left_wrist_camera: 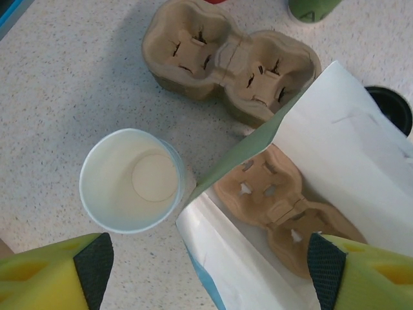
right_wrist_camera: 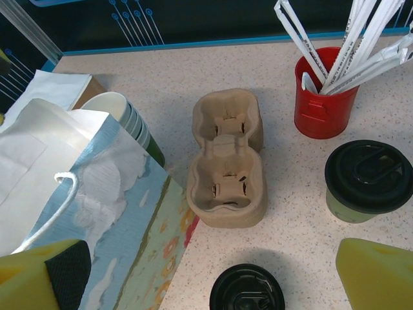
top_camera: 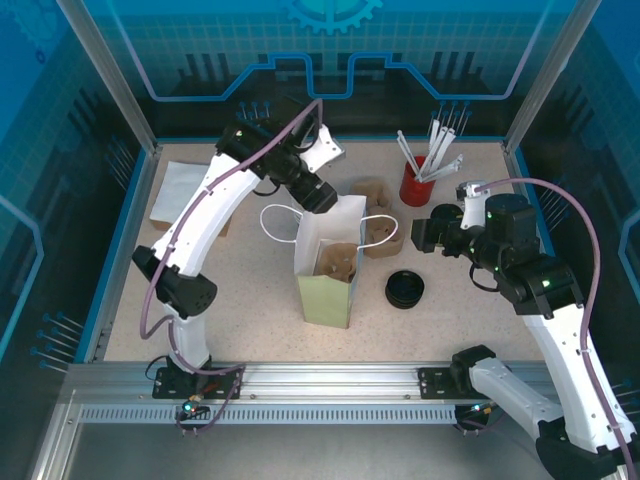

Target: Pack the takeout coffee

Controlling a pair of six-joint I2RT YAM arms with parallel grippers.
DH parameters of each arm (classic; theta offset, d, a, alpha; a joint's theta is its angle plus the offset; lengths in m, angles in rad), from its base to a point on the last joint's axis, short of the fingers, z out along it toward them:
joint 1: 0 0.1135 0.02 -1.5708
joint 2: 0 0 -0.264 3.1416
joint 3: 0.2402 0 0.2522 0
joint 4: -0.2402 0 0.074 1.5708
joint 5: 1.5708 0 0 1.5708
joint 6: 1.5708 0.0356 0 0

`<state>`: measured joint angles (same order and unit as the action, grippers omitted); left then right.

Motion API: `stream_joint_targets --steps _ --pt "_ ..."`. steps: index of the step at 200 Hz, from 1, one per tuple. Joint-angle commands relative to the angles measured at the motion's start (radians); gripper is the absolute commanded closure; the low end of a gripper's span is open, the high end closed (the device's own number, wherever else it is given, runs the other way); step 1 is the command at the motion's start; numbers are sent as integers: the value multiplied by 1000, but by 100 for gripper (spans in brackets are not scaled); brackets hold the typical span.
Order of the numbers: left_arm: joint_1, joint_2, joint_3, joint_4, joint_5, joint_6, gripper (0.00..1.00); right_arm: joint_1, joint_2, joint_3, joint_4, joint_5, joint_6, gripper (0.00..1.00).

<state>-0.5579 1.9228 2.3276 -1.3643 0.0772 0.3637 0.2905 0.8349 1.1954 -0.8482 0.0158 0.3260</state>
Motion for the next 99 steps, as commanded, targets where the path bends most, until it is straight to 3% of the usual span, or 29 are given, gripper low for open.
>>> stream_joint_targets --steps 1,48,99 --pt "7 46 38 -44 45 104 17 -20 -8 -11 -6 9 7 0" --pt "7 108 58 -24 59 127 19 -24 -2 -14 -2 5 7 0" --pt "6 131 66 -31 70 145 37 -31 2 -20 3 6 2 0"
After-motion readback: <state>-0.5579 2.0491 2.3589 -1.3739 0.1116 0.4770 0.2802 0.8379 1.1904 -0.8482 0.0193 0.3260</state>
